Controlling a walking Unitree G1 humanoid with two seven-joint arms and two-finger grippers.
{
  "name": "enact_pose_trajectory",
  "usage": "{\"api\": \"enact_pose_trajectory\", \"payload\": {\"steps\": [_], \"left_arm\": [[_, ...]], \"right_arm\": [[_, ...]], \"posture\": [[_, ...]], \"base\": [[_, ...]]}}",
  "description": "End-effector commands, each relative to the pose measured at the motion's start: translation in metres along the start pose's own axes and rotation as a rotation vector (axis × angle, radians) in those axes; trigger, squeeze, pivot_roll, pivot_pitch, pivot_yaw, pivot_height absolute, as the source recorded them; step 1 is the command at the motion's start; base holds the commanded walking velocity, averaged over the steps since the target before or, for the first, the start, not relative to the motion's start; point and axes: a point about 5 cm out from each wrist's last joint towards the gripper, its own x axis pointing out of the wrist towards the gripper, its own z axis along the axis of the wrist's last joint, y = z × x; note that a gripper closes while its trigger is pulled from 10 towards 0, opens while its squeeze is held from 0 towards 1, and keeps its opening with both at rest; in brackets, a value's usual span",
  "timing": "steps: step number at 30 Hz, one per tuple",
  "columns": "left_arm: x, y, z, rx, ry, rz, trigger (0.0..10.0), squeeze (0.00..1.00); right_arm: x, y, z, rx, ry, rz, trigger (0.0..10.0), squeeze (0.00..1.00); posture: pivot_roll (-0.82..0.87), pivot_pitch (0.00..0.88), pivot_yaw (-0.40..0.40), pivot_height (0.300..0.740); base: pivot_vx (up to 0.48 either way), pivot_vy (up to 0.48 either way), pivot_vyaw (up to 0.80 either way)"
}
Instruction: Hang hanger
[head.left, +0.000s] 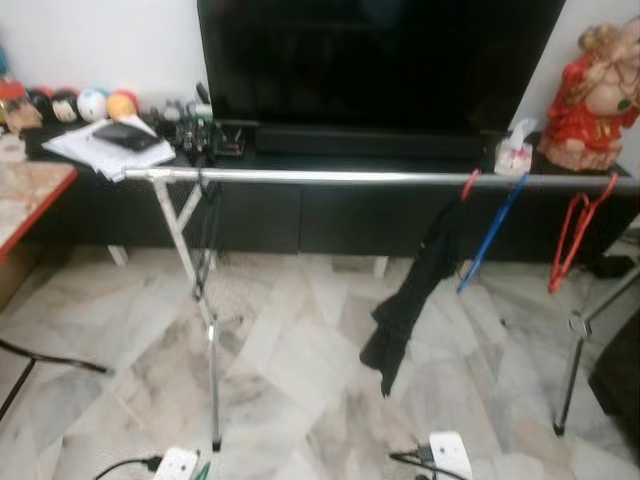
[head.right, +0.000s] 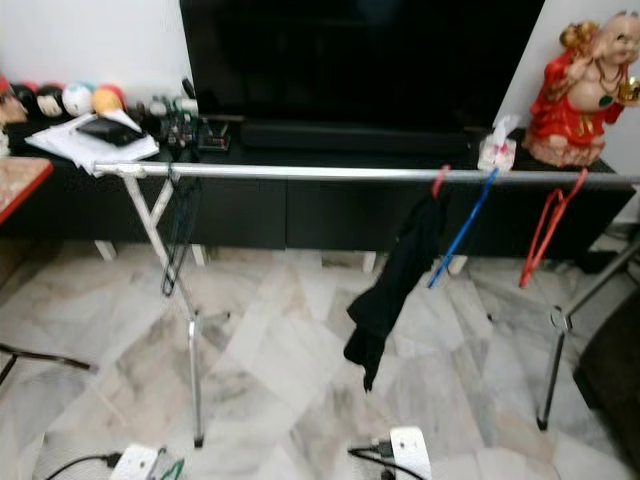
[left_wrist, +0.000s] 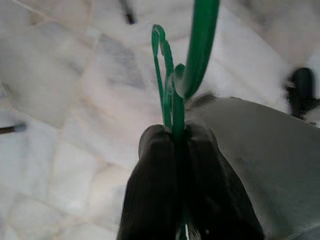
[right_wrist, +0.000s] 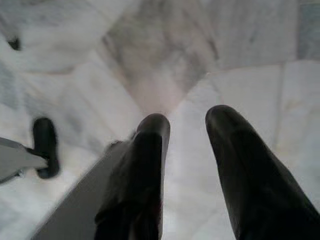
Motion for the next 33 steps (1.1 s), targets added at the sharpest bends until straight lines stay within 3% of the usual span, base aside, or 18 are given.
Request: {"api": "enact_pose_trajectory", "payload": {"steps": [1,13,15,16,19,24,31,33], "left_arm": [[0.000,-0.003,-0.004,0.018,0.014,-0.012,10.0,0.00],[0.000,0.000,-0.003,0.008,-0.012,0.035,10.0,0.00],[-0.001,0.007,0.007,-0.074,-0.078,0.075,10.0,0.00],[-0.001,0.008,0.011,-0.076,-0.103,0.083,10.0,0.00],[-0.003,0.016,0.030,-0.027,-0.209,0.134,10.0,0.00],[-0.016,0.028,0.084,0.042,-0.531,0.213,10.0,0.00],[-0.037,0.024,0.115,0.063,-0.809,0.163,10.0,0.00],[-0.039,0.021,0.116,0.075,-0.834,0.138,10.0,0.00]], "right_arm": [[0.000,-0.001,0.003,0.006,-0.010,-0.005,10.0,0.00],[0.000,0.000,0.000,-0.006,-0.001,-0.001,10.0,0.00],[0.000,-0.001,0.000,-0.004,-0.003,-0.003,10.0,0.00],[0.000,-0.001,0.000,-0.004,-0.004,-0.004,10.0,0.00],[0.000,-0.002,-0.001,-0.008,-0.004,-0.012,10.0,0.00],[-0.001,-0.007,0.000,-0.012,-0.014,-0.050,10.0,0.00],[-0.001,-0.007,0.001,-0.013,-0.023,-0.051,10.0,0.00],[-0.001,-0.007,0.002,-0.014,-0.026,-0.056,10.0,0.00]], "posture": [[-0.04,0.000,-0.039,0.740],[-0.03,0.000,-0.044,0.740],[-0.04,0.000,-0.044,0.740],[-0.04,0.000,-0.043,0.740],[-0.04,0.000,-0.042,0.740],[-0.04,0.000,-0.044,0.740],[-0.03,0.000,-0.046,0.740],[-0.03,0.000,-0.046,0.740]], "base": [[0.000,-0.330,0.00],[0.000,-0.208,0.00],[0.000,0.000,0.00],[0.000,0.000,0.00],[0.000,0.000,0.00],[0.000,0.000,0.00],[0.000,0.000,0.00],[0.000,0.000,0.00]]}}
